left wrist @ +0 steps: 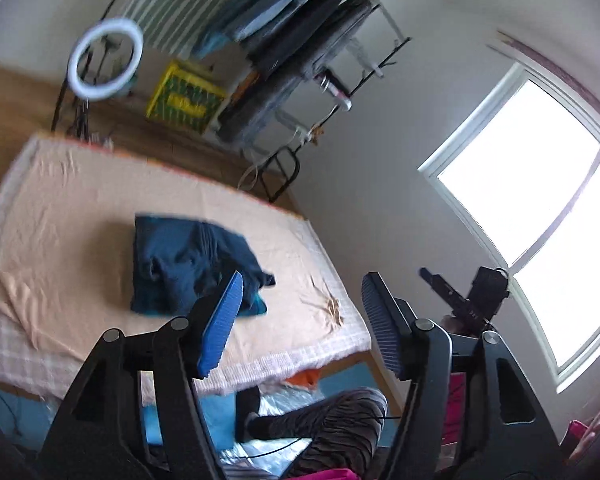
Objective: Fold large clothes
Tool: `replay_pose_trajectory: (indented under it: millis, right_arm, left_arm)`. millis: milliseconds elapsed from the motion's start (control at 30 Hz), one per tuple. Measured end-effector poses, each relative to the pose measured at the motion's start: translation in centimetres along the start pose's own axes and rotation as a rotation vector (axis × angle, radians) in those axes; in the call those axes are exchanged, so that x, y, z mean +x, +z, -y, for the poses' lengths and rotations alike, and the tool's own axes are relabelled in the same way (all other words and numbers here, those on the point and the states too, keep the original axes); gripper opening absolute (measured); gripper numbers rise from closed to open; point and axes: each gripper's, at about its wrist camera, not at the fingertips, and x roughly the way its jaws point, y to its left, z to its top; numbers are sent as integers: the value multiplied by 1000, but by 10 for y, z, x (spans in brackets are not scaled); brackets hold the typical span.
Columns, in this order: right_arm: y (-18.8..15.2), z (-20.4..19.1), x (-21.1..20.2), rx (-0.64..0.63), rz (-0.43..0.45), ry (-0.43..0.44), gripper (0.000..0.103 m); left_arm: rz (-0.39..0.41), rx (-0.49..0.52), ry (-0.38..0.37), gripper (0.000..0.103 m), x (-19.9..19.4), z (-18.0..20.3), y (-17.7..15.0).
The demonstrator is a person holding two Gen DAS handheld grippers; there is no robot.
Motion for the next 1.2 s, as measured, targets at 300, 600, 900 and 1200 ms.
replay_pose_trajectory:
  millis: [300,600,900,1200]
  right_arm:
    - [-87,31,138,226,-284,31,59]
    - [-152,70,242,381,-453,46,59]
    - [-169,95,287,444,-479,-10,59]
    - [-171,104,273,558,-466,121,11]
  left_arm:
    - [-126,-179,36,63,133,-121,-31]
    - [-241,-217,115,63,235,-189,-50]
    - [-227,-280,114,53,274,-223,-59]
    - [-225,-336,-15,8,244,-201,-68]
